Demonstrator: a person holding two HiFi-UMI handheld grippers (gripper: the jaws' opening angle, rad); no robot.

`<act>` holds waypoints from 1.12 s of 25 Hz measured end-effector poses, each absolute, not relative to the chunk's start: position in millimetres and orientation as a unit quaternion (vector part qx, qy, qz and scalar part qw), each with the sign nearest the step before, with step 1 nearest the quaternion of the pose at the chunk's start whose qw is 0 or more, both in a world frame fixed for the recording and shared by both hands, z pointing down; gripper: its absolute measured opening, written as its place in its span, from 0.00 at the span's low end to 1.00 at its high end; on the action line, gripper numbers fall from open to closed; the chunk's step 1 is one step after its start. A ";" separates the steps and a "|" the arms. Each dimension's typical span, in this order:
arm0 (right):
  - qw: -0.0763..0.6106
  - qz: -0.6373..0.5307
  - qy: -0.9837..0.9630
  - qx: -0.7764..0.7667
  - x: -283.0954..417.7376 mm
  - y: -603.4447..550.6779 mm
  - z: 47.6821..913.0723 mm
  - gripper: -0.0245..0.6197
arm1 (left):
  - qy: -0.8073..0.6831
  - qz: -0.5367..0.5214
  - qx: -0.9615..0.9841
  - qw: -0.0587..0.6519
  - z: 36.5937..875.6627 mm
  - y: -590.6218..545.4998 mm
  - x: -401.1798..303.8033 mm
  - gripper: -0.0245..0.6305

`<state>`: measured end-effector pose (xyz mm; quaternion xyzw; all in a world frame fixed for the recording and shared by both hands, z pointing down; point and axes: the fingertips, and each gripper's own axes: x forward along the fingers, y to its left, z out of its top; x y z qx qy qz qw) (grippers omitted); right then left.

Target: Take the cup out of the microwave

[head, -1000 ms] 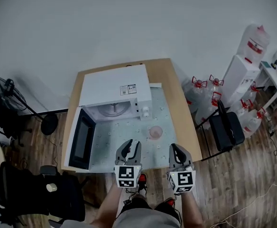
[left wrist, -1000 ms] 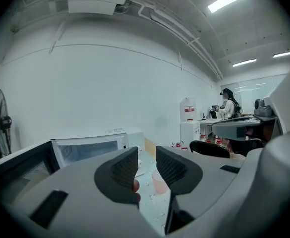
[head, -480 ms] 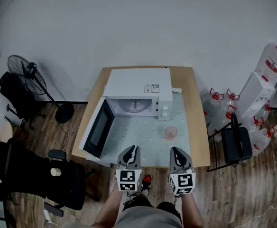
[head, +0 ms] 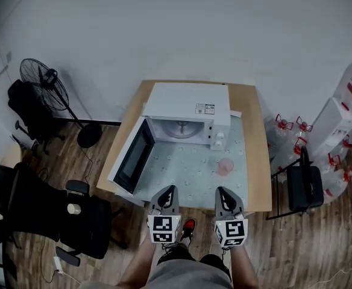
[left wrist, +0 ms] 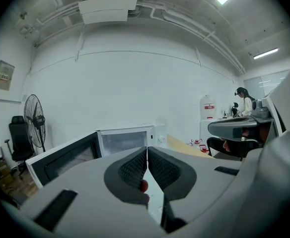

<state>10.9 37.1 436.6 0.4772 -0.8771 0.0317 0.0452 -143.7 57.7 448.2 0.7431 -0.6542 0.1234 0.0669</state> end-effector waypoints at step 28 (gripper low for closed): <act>0.051 0.029 -0.872 0.485 3.0 31.7 436.7 0.07 | -0.644 0.126 0.752 0.061 442.8 54.1 -148.8 0.08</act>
